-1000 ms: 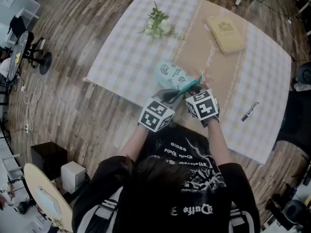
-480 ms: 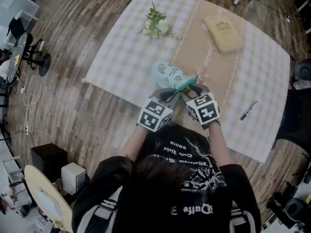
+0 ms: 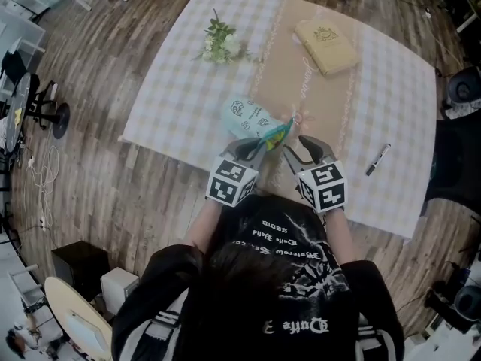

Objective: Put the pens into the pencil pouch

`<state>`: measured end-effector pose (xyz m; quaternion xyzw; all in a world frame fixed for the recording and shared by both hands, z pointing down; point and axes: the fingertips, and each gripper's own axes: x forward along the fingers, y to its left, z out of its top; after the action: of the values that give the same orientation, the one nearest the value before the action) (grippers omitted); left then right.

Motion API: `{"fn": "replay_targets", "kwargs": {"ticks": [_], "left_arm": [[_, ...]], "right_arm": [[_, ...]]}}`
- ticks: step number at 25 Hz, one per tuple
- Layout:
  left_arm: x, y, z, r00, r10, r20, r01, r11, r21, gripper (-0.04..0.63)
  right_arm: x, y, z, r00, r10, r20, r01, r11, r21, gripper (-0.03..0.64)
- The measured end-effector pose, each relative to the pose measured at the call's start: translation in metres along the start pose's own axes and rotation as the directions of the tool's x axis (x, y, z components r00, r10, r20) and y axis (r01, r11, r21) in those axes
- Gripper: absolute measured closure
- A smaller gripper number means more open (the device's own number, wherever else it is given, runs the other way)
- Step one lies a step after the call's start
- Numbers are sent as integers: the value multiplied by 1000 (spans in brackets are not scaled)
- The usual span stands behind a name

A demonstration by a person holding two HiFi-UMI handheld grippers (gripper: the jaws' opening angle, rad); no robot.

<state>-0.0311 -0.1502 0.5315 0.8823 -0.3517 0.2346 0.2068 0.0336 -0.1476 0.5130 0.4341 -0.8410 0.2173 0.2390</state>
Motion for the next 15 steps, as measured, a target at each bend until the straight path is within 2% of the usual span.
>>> {"fn": "replay_targets", "kwargs": {"ticks": [4,7,11,15], "left_arm": [[3,1,3,1000,-9,16,9,999,-40,555],[6,-1,5,1000,-12,19,13,999,-41,555],[13,-3,10,999,-23,23,23,999,-32,555],[19,-6,13,999,-34,24,35,999,-26,555]], "right_arm": [[-21,-21,-10,996,-84,21,83,995,58,426],[-39,-46,-27,985,-174,17,170,977,131,426],[-65,-83,-48,953,-304,8,293,924,244,426],[-91,-118,-70,908,-419,-23,406,864,299,426]]}}
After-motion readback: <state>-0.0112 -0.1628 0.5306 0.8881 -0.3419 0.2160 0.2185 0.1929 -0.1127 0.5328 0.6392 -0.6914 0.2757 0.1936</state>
